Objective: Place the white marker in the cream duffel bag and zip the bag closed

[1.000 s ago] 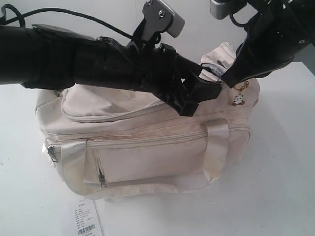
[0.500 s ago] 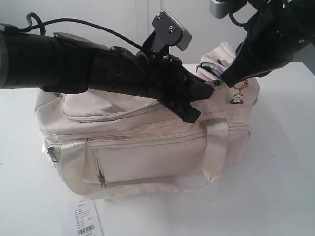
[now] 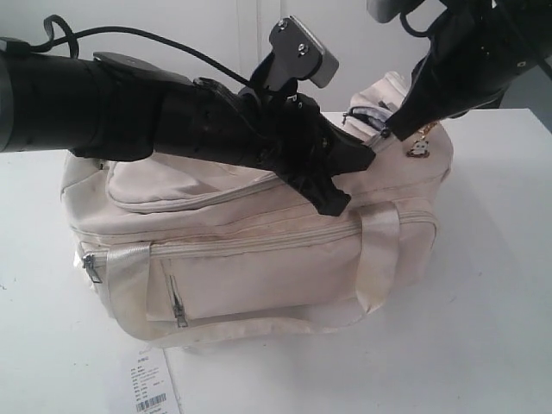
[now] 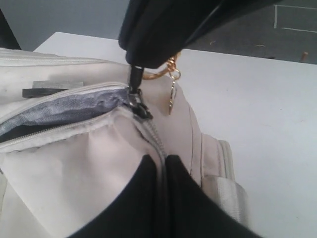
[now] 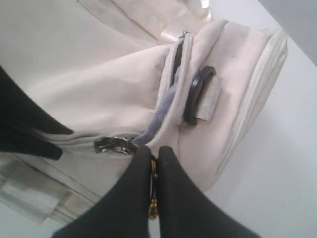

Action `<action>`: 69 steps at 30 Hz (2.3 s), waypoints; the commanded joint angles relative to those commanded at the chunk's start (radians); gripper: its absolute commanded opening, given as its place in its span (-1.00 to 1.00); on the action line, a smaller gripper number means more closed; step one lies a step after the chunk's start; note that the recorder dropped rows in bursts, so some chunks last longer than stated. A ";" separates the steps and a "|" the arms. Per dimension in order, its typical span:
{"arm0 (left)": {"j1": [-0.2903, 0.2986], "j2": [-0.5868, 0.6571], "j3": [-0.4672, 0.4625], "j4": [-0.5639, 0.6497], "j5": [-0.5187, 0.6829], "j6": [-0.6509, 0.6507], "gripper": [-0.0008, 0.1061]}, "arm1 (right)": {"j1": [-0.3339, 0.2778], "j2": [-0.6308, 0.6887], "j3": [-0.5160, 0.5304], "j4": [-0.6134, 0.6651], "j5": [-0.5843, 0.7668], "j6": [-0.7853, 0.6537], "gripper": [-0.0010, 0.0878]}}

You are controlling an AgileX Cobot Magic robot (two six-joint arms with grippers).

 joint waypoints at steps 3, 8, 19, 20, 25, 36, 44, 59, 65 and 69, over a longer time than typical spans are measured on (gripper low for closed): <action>0.000 0.000 0.000 0.000 0.017 0.000 -0.99 | 0.000 0.005 0.000 -0.006 -0.035 0.000 -0.98; 0.000 0.000 0.000 0.000 0.034 0.000 -0.99 | 0.000 0.017 0.000 -0.006 -0.135 0.000 -0.98; 0.000 0.000 0.000 0.000 0.048 0.012 -0.99 | 0.000 0.093 0.000 -0.002 -0.302 0.030 -0.98; 0.000 0.000 0.000 0.004 0.048 0.011 -0.99 | 0.000 0.101 0.000 -0.002 -0.324 0.035 -0.98; 0.000 0.000 0.000 0.005 0.048 0.011 -0.99 | 0.000 0.132 0.000 -0.002 -0.360 0.035 -0.98; 0.000 0.000 0.000 0.007 0.053 0.011 -0.99 | 0.000 0.180 0.000 -0.002 -0.529 0.130 -0.98; 0.000 -0.002 0.000 0.007 0.077 0.030 -0.99 | 0.000 0.255 -0.059 0.021 -0.610 0.143 -0.98; 0.000 -0.002 0.000 0.007 0.098 0.030 -0.99 | -0.006 0.390 -0.175 0.021 -0.667 0.143 -0.98; 0.000 -0.002 0.000 0.007 0.098 0.030 -0.99 | -0.024 0.432 -0.213 0.021 -0.679 0.143 -0.98; 0.000 -0.002 0.000 0.007 0.098 0.030 -0.99 | -0.032 0.446 -0.228 0.021 -0.698 0.143 -0.98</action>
